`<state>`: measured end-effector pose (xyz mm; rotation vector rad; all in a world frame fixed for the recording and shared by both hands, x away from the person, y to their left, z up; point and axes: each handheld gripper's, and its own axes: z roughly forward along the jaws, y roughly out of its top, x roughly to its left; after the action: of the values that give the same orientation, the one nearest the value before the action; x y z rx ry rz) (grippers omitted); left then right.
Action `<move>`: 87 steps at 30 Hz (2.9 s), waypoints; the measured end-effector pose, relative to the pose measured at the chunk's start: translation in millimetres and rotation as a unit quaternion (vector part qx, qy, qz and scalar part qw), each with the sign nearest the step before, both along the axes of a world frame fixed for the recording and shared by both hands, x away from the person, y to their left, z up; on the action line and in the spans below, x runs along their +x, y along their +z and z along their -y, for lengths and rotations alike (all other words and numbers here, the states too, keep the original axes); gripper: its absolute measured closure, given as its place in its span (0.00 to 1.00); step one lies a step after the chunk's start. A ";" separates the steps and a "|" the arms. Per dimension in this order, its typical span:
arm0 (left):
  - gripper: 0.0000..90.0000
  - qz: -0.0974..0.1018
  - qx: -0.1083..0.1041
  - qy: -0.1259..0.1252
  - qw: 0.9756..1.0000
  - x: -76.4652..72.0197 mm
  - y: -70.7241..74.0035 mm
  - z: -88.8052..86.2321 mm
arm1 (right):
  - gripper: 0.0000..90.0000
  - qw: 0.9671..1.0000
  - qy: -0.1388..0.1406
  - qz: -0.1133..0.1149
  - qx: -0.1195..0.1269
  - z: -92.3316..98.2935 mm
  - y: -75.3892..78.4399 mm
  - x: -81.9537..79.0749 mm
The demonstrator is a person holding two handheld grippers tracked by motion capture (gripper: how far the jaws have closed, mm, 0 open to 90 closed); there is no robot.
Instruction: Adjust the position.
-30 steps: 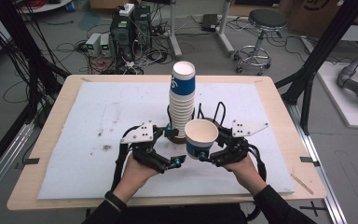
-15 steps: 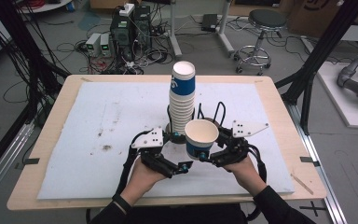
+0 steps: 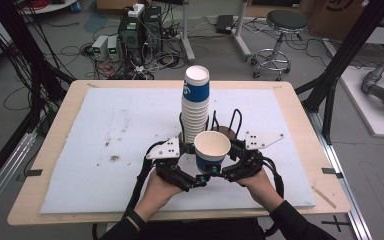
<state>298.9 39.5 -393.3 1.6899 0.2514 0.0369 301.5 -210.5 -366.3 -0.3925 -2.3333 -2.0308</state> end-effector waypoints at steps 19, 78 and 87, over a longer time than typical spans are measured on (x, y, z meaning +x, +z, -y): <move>0.17 -0.004 0.004 -0.014 1.000 -0.6 -1.4 4.5 | 0.30 1.000 0.012 -0.001 -0.006 -7.9 -3.3 -3.1; 0.22 -0.020 -0.014 -0.044 0.999 -1.3 1.9 4.3 | 0.26 1.000 0.016 0.005 0.003 -5.1 1.3 -4.0; 0.27 -0.018 -0.014 -0.049 0.999 -1.3 2.7 3.9 | 0.27 1.000 0.020 0.006 0.001 -7.1 0.1 -4.6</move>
<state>297.6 35.6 -390.6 1.6741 0.1952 -0.0689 296.9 -203.4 -366.2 -0.3323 -2.3251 -2.0238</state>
